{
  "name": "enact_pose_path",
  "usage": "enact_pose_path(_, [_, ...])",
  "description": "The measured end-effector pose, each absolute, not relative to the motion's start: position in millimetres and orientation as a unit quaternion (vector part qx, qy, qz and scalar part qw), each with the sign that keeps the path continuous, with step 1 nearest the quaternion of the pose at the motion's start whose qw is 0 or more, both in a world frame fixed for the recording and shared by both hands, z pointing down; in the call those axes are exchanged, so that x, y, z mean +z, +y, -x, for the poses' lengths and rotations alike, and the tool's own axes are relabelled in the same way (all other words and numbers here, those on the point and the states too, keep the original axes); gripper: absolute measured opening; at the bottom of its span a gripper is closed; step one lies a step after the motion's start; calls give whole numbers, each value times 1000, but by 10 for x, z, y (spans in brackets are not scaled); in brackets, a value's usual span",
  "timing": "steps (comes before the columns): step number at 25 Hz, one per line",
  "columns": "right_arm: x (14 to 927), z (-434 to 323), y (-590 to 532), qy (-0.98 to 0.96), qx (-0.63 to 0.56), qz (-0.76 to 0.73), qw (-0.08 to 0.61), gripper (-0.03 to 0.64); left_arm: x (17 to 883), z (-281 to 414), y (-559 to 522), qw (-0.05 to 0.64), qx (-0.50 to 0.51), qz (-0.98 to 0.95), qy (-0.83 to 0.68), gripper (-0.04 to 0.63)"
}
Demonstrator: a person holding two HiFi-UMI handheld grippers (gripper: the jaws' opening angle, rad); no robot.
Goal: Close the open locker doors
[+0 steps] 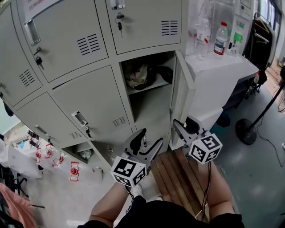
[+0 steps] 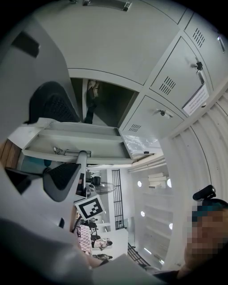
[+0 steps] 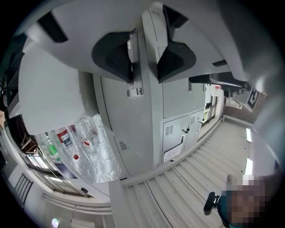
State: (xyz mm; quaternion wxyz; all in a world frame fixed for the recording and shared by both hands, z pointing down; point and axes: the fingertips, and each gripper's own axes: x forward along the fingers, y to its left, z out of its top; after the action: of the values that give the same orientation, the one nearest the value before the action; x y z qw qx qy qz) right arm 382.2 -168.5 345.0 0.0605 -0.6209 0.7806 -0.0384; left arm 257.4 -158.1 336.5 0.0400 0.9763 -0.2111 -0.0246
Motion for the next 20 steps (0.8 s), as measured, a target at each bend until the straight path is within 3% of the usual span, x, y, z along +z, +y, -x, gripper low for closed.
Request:
enact_pose_path(6, [3441,-3475,-1896,789,-34,611,53,195,3323,-2301,-1746,37,-28,-975,-216,310])
enact_pose_path(20, [3441,-2883,-2532,786,-39,615,43,158,3269,-1595,-2181,38,-35,-969,-243,308])
